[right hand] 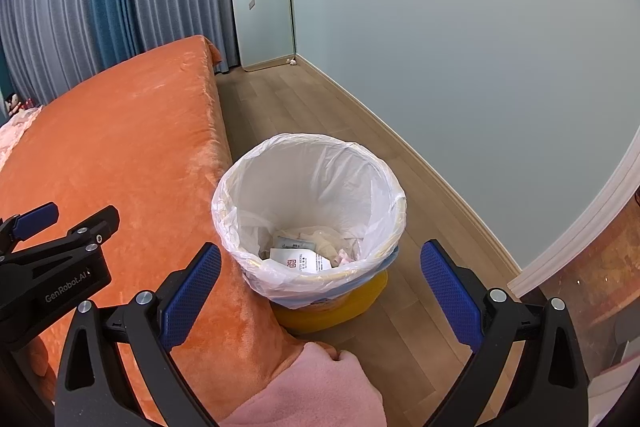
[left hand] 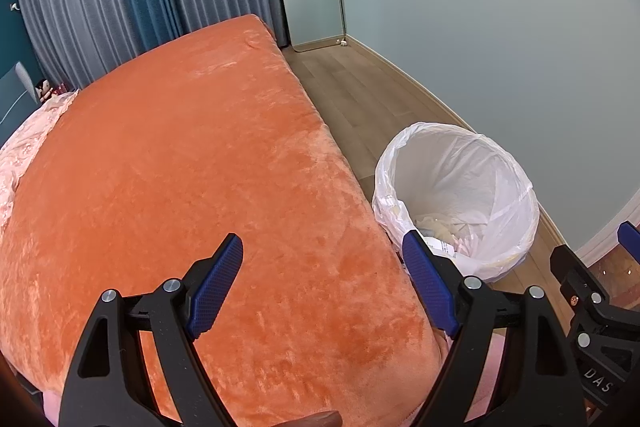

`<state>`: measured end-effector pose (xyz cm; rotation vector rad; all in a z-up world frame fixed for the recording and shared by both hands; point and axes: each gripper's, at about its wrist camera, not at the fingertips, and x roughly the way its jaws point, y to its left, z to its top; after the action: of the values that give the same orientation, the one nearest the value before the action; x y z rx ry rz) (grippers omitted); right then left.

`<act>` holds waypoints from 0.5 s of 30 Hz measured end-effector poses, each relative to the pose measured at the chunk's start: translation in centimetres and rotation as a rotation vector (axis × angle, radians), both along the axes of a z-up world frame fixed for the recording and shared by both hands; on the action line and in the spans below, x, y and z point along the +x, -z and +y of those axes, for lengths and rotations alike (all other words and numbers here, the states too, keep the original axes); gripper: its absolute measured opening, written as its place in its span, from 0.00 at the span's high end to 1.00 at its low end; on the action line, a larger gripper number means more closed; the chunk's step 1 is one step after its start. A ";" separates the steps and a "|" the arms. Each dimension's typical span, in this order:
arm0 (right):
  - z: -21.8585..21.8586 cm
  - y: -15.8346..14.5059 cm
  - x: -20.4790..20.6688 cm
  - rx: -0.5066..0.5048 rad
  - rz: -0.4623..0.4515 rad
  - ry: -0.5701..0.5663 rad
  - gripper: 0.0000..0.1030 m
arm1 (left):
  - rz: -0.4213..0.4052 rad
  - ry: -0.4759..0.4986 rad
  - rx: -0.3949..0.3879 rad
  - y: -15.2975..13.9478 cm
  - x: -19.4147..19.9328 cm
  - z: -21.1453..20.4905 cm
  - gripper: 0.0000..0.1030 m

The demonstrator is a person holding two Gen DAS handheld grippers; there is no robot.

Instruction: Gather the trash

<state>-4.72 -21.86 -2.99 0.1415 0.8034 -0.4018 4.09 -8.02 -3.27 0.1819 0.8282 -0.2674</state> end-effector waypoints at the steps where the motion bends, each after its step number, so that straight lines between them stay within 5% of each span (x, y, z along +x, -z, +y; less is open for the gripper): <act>1: 0.0 0.0 0.0 0.000 0.000 0.001 0.07 | 0.001 0.001 0.000 0.0 0.0 -0.1 0.24; 15: -0.6 -0.2 -0.1 0.001 -0.004 0.013 0.07 | 0.006 0.016 -0.001 0.1 -0.4 -0.3 0.24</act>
<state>-4.85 -22.46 -2.83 0.1486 0.7990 -0.4130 3.70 -8.30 -3.40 0.1865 0.8331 -0.2833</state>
